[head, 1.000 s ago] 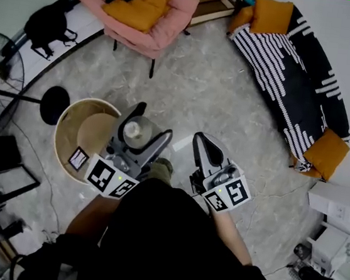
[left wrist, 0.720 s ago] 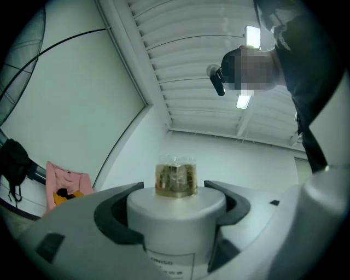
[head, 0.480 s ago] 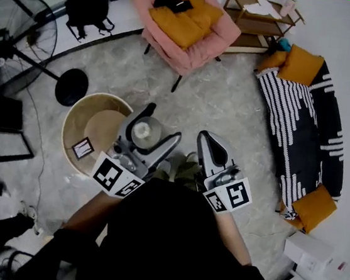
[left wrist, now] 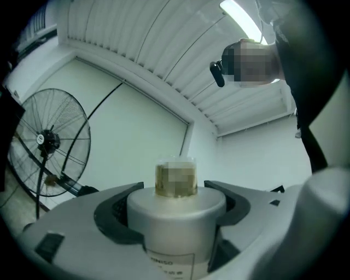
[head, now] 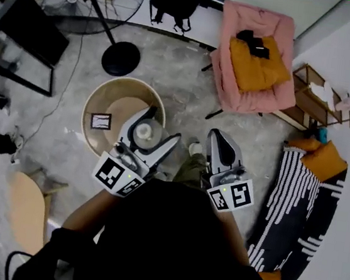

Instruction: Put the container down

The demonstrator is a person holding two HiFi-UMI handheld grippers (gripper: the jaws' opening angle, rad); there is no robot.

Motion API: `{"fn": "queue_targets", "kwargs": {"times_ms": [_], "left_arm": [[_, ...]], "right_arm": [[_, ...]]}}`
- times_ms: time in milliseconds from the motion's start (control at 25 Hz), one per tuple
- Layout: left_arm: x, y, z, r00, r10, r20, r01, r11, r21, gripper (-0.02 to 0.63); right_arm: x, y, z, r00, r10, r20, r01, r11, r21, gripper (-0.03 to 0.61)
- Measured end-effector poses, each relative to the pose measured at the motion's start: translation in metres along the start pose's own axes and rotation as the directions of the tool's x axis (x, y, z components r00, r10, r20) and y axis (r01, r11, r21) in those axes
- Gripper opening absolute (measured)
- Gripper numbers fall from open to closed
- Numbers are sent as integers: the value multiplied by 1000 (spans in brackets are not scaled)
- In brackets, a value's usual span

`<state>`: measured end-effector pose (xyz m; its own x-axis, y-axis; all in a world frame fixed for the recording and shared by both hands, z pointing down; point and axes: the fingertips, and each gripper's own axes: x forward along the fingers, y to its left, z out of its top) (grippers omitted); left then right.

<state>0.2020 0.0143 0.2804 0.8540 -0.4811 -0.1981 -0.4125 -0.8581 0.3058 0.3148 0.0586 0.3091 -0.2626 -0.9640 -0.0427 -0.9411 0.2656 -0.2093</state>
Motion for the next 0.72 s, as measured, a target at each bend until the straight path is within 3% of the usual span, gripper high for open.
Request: {"fn": "queue_targets", "kwargs": {"times_ms": [120, 320, 520, 720], "left_arm": [[9, 27, 4, 987, 154, 34, -155, 988, 21, 353], [32, 61, 8, 926, 367, 88, -372, 927, 53, 353], [49, 89, 13, 832, 535, 148, -547, 835, 57, 353], [51, 99, 18, 713, 670, 208, -692, 720, 56, 353]], "right_arm": [[46, -18, -1, 990, 133, -47, -134, 991, -13, 21], [109, -56, 4, 949, 296, -105, -300, 954, -23, 21], [161, -84, -2, 889, 424, -173, -434, 901, -21, 21], [191, -97, -7, 814, 536, -223, -551, 835, -5, 21]]}}
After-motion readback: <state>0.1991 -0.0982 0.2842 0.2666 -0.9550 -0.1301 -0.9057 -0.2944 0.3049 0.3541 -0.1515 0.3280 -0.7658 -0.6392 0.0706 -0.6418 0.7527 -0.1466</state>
